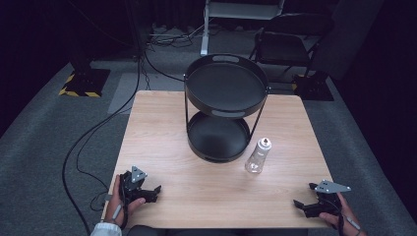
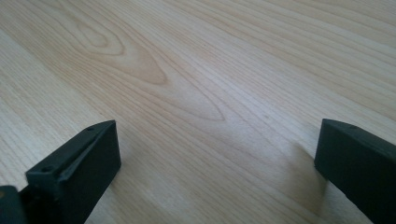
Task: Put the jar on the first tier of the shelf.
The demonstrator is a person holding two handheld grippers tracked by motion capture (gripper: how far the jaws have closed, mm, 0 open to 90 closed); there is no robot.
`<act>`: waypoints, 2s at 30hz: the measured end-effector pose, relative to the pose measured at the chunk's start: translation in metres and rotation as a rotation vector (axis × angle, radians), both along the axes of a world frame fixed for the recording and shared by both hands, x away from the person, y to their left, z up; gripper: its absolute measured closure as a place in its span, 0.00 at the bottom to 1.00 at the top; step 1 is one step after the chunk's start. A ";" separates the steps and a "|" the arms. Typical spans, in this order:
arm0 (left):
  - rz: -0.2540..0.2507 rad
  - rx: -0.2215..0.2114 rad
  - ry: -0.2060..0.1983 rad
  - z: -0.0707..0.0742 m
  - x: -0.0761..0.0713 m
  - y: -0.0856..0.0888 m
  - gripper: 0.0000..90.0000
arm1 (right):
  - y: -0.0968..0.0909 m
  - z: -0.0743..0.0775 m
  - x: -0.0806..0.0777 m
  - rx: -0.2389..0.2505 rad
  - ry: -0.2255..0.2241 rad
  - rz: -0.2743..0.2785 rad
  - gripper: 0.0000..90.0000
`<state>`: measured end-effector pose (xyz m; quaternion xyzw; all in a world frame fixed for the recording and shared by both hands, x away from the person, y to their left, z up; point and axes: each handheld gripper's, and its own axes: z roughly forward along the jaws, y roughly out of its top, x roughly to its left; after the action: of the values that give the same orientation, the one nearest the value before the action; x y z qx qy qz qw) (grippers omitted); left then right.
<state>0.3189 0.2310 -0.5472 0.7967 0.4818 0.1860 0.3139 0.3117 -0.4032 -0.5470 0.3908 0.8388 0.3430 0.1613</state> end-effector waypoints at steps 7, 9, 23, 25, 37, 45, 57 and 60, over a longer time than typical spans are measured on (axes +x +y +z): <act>0.000 0.000 0.001 0.000 0.000 0.000 0.00 | -0.004 0.005 0.003 -0.032 0.004 -0.042 0.03; -0.001 -0.001 0.000 0.000 0.000 0.000 0.00 | -0.005 0.007 0.002 -0.024 0.002 -0.050 0.03; 0.000 0.000 0.001 0.000 0.000 0.000 0.00 | 0.005 0.022 0.003 -0.027 -0.015 -0.034 0.03; 0.000 0.000 0.000 0.000 0.000 0.000 0.00 | 0.007 0.024 0.003 -0.030 -0.027 -0.040 0.03; -0.001 0.000 0.000 0.000 0.000 0.000 0.00 | 0.016 0.035 0.009 -0.026 -0.044 -0.017 0.03; 0.000 0.000 0.000 0.000 0.000 0.000 0.00 | 0.027 0.041 0.014 -0.033 -0.058 0.004 0.03; 0.000 0.000 0.000 0.000 0.000 0.000 0.00 | 0.044 0.047 0.023 -0.033 -0.076 0.040 0.03; -0.001 0.000 0.001 0.000 0.000 0.000 0.00 | 0.050 0.050 0.027 -0.025 -0.083 0.050 0.03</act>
<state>0.3190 0.2310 -0.5472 0.7970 0.4815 0.1857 0.3139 0.3390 -0.3534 -0.4972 0.3531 0.8452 0.3523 0.1921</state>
